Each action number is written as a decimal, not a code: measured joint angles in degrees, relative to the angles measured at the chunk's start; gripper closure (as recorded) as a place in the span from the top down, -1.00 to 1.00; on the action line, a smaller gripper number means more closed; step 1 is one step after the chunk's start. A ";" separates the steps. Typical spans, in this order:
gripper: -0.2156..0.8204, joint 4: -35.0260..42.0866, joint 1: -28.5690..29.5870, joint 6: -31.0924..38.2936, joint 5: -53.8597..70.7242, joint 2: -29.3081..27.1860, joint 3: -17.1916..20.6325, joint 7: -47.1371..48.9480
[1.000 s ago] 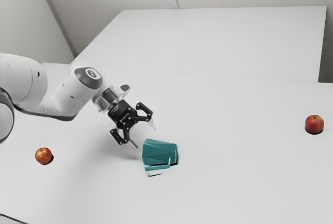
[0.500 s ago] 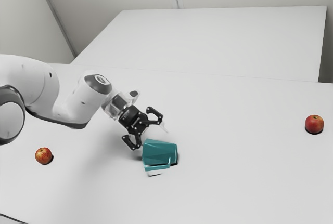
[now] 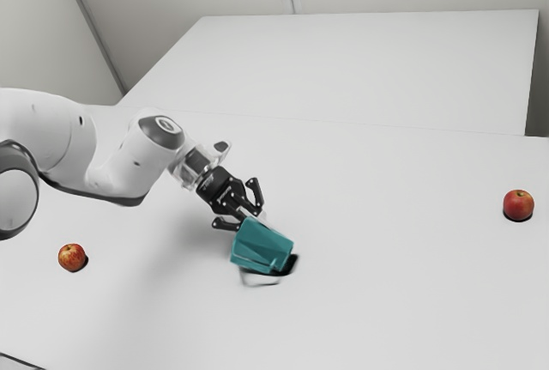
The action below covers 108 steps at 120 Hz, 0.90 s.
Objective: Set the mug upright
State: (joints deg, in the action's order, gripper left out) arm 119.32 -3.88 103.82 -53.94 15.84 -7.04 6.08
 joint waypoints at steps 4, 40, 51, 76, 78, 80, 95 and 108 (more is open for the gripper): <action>-0.83 -0.01 0.00 -0.01 0.06 -0.08 0.00 0.03; -0.89 -1.47 -0.77 0.11 3.59 -1.49 0.35 0.35; -0.89 -2.77 -1.58 1.20 8.92 -2.85 0.98 0.46; -0.89 -5.87 -3.20 3.81 21.94 -4.83 2.31 0.68; -0.89 -5.97 -3.46 4.08 23.11 -5.14 2.35 0.69; -0.89 -6.05 -3.65 4.35 24.23 -5.42 2.40 0.71; -0.89 -6.17 -4.13 6.99 33.67 -6.98 3.53 0.81; -0.90 -6.07 -4.06 9.17 41.22 -7.56 3.68 0.87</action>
State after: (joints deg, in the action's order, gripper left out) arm 113.25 -7.94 112.99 -12.72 8.28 -3.37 6.95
